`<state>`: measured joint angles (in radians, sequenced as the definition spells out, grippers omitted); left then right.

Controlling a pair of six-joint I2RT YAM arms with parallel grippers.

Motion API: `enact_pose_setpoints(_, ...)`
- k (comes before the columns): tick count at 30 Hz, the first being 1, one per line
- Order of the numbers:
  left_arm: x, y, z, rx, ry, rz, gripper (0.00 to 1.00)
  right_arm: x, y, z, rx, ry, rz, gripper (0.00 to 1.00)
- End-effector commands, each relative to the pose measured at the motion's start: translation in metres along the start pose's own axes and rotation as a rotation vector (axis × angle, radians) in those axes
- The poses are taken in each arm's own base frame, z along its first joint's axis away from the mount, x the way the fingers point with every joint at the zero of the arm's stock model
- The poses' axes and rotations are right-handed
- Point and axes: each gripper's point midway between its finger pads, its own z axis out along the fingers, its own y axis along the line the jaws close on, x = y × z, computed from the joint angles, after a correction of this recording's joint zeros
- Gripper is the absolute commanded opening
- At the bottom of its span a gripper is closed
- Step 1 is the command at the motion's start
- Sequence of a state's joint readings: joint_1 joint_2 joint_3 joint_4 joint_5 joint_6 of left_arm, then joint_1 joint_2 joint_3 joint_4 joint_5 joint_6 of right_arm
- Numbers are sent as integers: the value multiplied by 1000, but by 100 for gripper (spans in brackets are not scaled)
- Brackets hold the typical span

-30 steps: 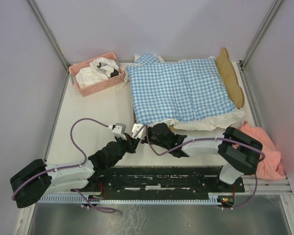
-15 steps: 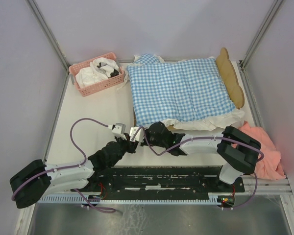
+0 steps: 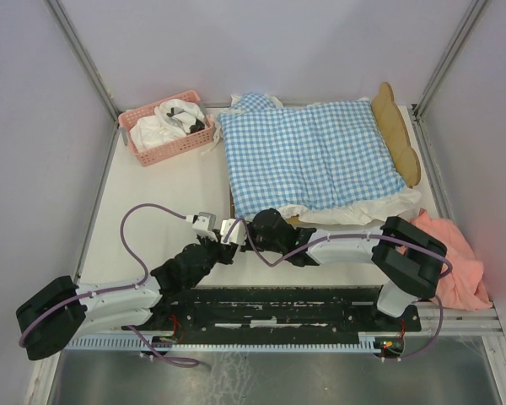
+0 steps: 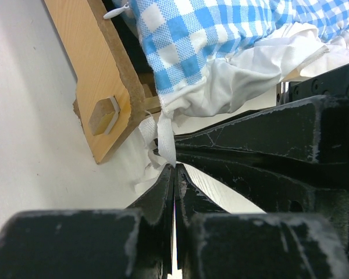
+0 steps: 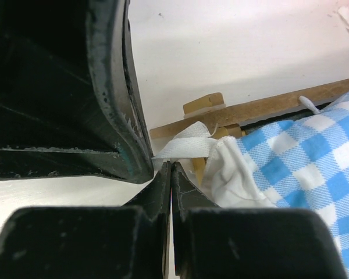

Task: Set up the pet bed
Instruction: Tie the ropes to the bed frame.

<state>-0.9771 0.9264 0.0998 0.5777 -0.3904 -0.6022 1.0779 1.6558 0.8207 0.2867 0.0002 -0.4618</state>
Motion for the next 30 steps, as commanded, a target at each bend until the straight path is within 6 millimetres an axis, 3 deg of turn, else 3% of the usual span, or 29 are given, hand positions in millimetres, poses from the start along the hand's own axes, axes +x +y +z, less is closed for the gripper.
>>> enact_pose_setpoints(1,-24,-15,4,28,-69,-52,3,-39,-21,-12,70,-134,-25,2)
enact_pose_setpoints(15,-26,-20,5,39,-59,-54,3,-56,-17,-7,48,-245,-167,2)
enact_pose_setpoints(18,-26,-20,4,41,-64,-64,3,-52,-9,-3,6,-241,-210,2)
enact_pose_setpoints(26,-19,-14,3,23,-48,-67,3,-41,-13,6,28,-203,-197,2)
enact_pose_setpoints(30,-16,-13,2,15,-33,-75,21,-36,-17,6,68,-201,-173,2)
